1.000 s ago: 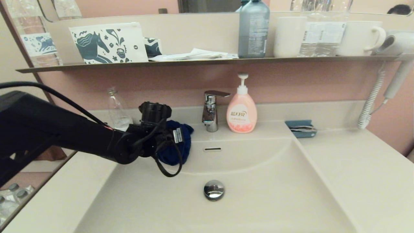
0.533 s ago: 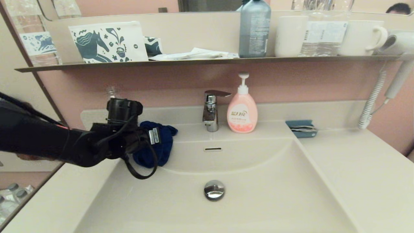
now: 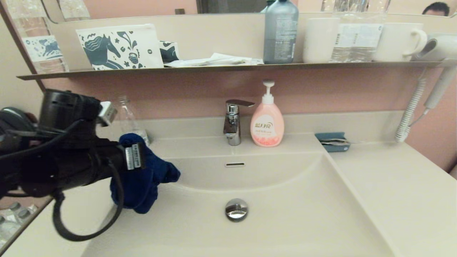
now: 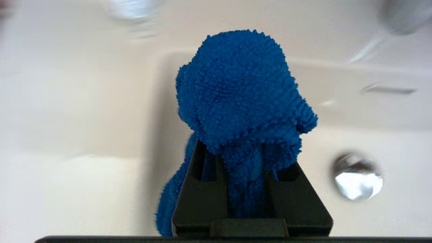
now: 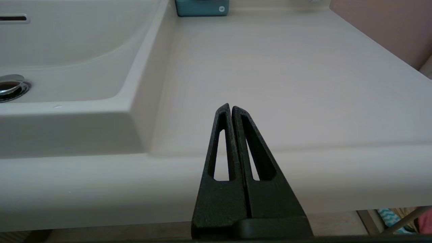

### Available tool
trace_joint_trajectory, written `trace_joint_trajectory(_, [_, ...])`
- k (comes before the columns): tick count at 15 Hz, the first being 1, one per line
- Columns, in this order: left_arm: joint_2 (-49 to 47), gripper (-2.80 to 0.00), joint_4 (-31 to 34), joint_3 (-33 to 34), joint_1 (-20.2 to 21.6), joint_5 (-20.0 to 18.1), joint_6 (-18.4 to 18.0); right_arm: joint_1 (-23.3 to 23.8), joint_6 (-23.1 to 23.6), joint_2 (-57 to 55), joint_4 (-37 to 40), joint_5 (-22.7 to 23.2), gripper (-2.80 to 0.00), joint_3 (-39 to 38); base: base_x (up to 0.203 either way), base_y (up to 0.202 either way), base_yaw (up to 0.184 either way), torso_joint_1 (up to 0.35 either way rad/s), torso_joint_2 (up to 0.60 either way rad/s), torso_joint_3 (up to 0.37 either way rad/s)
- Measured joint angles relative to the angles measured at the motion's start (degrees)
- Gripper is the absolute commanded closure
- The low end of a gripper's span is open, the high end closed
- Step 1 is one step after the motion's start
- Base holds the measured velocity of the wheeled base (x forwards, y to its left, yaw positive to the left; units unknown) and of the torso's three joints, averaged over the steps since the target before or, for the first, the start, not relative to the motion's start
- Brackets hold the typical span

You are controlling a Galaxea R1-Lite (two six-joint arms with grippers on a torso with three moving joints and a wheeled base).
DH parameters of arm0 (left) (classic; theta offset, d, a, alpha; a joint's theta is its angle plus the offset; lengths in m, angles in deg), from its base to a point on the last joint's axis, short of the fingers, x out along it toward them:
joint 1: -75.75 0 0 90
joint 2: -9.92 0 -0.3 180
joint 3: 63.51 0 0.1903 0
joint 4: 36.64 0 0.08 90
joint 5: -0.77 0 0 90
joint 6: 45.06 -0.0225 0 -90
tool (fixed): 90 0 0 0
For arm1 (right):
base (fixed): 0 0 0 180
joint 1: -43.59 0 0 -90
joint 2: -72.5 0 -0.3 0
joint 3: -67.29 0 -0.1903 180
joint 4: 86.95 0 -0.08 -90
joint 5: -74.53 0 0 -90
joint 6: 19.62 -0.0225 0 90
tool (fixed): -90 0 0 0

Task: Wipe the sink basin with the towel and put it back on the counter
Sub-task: Wipe the sink

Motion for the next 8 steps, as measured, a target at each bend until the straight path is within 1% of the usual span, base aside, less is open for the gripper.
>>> trace_joint_trajectory(2, [3.82, 0.00, 3.03, 0.13, 5.11, -3.90, -3.60, 0.02, 0.00, 0.00, 0.00, 0.00, 0.00, 0.00, 0.000, 0.000, 0.000, 0.000, 0.00, 0.000])
trace_joint_trajectory(4, [6.19, 0.00, 3.42, 0.13, 11.72, -8.71, -8.01, 0.02, 0.00, 0.00, -0.02, 0.00, 0.00, 0.00, 0.000, 0.000, 0.000, 0.000, 0.00, 0.000])
trace_joint_trajectory(5, [6.96, 0.00, 3.48, 0.17, 15.69, -11.72, -10.62, 0.02, 0.00, 0.00, -0.02, -0.02, 0.00, 0.00, 0.000, 0.000, 0.000, 0.000, 0.00, 0.000])
trace_joint_trajectory(8, [7.23, 0.00, 3.46, 0.24, 27.51, -22.60, -18.33, 0.02, 0.00, 0.00, 0.00, 0.00, 0.00, 0.02, 0.000, 0.000, 0.000, 0.000, 0.00, 0.000])
